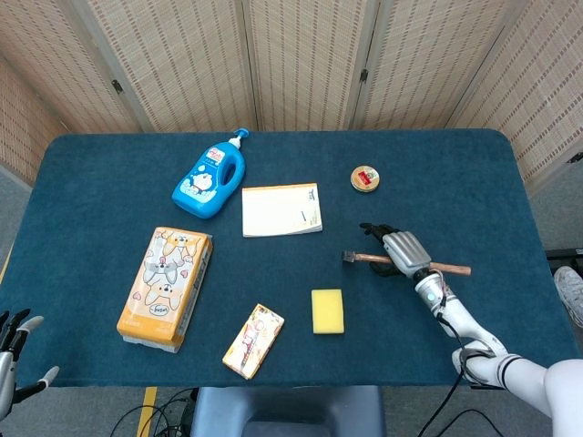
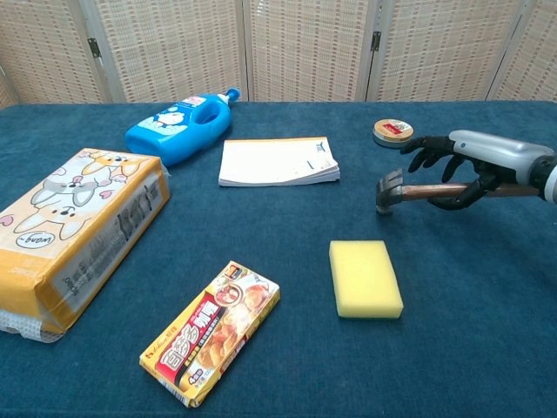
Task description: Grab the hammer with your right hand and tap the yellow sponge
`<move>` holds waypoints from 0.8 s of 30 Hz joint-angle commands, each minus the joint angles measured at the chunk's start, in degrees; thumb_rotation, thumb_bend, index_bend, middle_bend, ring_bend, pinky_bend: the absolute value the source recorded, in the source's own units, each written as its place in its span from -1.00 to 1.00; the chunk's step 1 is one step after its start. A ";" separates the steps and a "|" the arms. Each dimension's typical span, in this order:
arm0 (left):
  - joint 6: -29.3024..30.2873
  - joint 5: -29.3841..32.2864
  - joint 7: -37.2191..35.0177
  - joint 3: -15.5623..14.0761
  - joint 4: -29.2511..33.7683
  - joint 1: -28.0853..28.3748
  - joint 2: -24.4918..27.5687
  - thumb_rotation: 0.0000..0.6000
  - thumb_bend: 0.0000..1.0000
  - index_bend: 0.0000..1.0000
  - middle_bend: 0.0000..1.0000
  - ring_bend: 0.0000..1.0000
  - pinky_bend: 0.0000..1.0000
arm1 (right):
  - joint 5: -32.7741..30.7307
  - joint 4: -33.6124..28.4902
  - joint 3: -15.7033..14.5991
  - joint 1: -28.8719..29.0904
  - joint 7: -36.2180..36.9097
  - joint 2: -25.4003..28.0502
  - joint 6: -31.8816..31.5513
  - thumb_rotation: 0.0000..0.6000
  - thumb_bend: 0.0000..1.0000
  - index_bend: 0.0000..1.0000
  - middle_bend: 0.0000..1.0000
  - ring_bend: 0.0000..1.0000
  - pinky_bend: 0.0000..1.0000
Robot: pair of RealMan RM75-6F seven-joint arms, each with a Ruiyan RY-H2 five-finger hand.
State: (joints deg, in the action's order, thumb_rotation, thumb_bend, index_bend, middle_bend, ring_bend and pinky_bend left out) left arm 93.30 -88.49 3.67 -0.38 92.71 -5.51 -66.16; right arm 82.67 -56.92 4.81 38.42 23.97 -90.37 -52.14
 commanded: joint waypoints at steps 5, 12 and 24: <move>-0.59 0.08 -0.18 0.37 -0.39 0.60 -0.48 1.00 -0.60 -0.54 -0.69 -0.89 -0.68 | 2.45 -5.30 -1.55 -4.03 -2.13 7.44 -6.94 1.00 -0.50 -0.88 -0.67 -0.73 -0.44; -1.06 -0.24 -0.28 0.94 -0.83 1.57 -1.35 1.00 -0.60 -0.54 -0.69 -0.89 -0.68 | 3.82 -15.72 -4.35 -11.25 -9.18 17.07 -15.94 1.00 -0.50 -0.88 -0.56 -0.73 -0.45; -1.01 -2.10 0.43 1.60 -0.91 3.27 -3.02 1.00 -0.60 -0.54 -0.69 -0.89 -0.68 | 2.13 -26.96 -6.73 -24.68 -16.68 26.28 -30.31 1.00 -0.50 -0.84 -0.44 -0.72 -0.45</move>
State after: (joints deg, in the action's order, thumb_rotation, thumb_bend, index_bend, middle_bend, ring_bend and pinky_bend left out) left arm 92.27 -90.57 4.08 1.20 91.78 -2.27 -69.15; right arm 84.97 -82.77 -1.38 15.18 8.24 -65.00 -81.03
